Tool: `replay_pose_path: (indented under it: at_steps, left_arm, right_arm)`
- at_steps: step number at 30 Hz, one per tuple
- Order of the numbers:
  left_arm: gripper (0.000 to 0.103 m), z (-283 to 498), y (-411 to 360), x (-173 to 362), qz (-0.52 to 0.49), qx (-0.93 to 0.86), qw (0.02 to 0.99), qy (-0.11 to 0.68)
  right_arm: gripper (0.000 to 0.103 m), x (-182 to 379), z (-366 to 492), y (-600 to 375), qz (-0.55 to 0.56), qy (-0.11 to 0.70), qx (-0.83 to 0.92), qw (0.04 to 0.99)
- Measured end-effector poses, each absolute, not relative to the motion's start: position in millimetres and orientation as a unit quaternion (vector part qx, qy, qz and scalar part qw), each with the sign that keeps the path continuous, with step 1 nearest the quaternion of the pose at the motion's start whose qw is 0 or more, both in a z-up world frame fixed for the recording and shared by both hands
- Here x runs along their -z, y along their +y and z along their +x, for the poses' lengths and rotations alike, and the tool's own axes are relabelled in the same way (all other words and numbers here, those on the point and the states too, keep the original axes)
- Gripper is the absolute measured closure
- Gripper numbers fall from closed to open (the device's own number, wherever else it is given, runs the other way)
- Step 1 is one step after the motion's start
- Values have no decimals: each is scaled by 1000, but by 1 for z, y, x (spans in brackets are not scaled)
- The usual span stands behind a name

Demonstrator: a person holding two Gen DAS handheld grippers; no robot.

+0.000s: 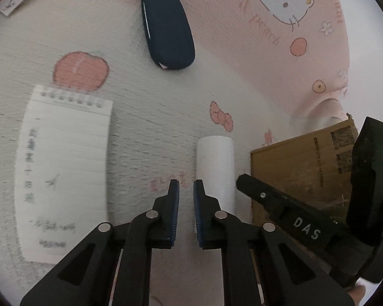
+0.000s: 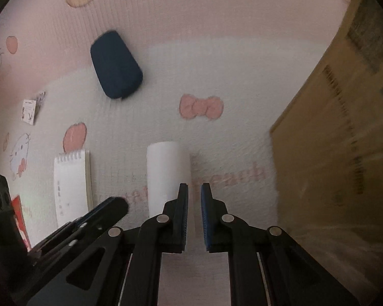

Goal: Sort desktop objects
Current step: 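Move the right tool back toward the white paper roll, then lower the right gripper and close around the white paper roll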

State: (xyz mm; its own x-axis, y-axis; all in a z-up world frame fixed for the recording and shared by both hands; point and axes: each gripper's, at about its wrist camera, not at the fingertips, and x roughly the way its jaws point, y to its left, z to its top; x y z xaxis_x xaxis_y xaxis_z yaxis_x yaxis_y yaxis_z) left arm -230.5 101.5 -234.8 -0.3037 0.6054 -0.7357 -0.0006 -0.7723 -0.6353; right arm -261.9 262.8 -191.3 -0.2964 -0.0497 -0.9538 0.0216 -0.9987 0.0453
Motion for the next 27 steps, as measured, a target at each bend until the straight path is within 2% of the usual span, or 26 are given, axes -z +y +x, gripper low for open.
replay_pose_path:
  at_steps: [10, 20, 27]
  left_arm:
    - [95, -225, 102, 236, -565, -752, 204, -272]
    - [97, -156, 67, 233, -587, -745, 194, -249]
    - [97, -126, 50, 241, -616, -726, 194, -236]
  right_arm:
    - [96, 203, -250, 270, 622, -26, 782, 24]
    - [95, 199, -190, 266, 624, -49, 778, 50]
    - [95, 192, -161, 268, 619, -112, 773, 84]
